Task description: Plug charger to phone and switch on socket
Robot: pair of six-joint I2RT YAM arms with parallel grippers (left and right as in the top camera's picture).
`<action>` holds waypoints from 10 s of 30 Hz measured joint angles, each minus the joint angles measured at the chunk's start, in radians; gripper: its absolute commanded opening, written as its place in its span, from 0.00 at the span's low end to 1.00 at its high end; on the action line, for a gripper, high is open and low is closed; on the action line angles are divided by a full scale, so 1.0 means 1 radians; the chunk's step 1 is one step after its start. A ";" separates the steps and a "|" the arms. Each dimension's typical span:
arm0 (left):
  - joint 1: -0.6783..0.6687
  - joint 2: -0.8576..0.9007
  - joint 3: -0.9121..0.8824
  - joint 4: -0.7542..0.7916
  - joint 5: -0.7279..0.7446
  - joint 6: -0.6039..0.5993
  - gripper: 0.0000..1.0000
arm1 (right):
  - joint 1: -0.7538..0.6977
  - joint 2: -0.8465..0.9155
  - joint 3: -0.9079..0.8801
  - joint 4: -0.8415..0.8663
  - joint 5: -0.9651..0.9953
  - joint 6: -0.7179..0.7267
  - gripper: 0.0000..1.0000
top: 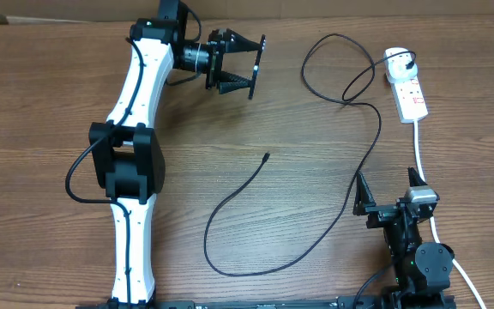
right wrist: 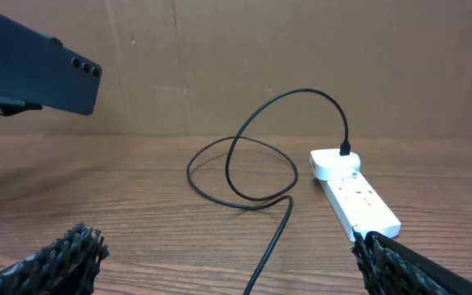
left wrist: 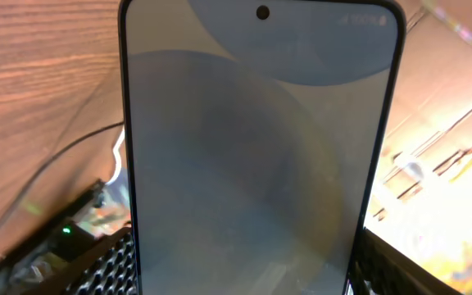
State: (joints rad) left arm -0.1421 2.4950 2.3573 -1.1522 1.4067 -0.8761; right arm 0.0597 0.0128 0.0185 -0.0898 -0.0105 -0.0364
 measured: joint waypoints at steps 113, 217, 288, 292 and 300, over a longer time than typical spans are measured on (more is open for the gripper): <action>-0.040 0.000 0.002 0.406 0.011 -0.547 0.68 | 0.032 1.448 1.033 -0.391 -0.312 0.430 1.00; -0.042 0.000 0.002 0.406 -0.093 -0.558 0.67 | 0.378 1.463 1.144 -0.186 -0.042 0.410 0.99; -0.101 0.000 0.002 0.389 -0.159 -0.426 0.64 | 0.422 1.724 1.614 -0.667 0.148 0.483 0.77; -0.101 0.000 0.002 0.389 -0.159 -0.430 0.64 | 0.422 1.724 1.616 -0.642 0.165 0.504 0.72; -0.101 0.000 0.002 0.388 -0.159 -0.450 0.65 | 0.422 1.733 1.616 -0.636 0.190 0.519 0.71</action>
State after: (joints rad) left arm -0.2428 2.4950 2.3592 -0.7639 1.2472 -1.3262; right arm 0.4812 1.7458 1.6341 -0.7261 0.1791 0.4824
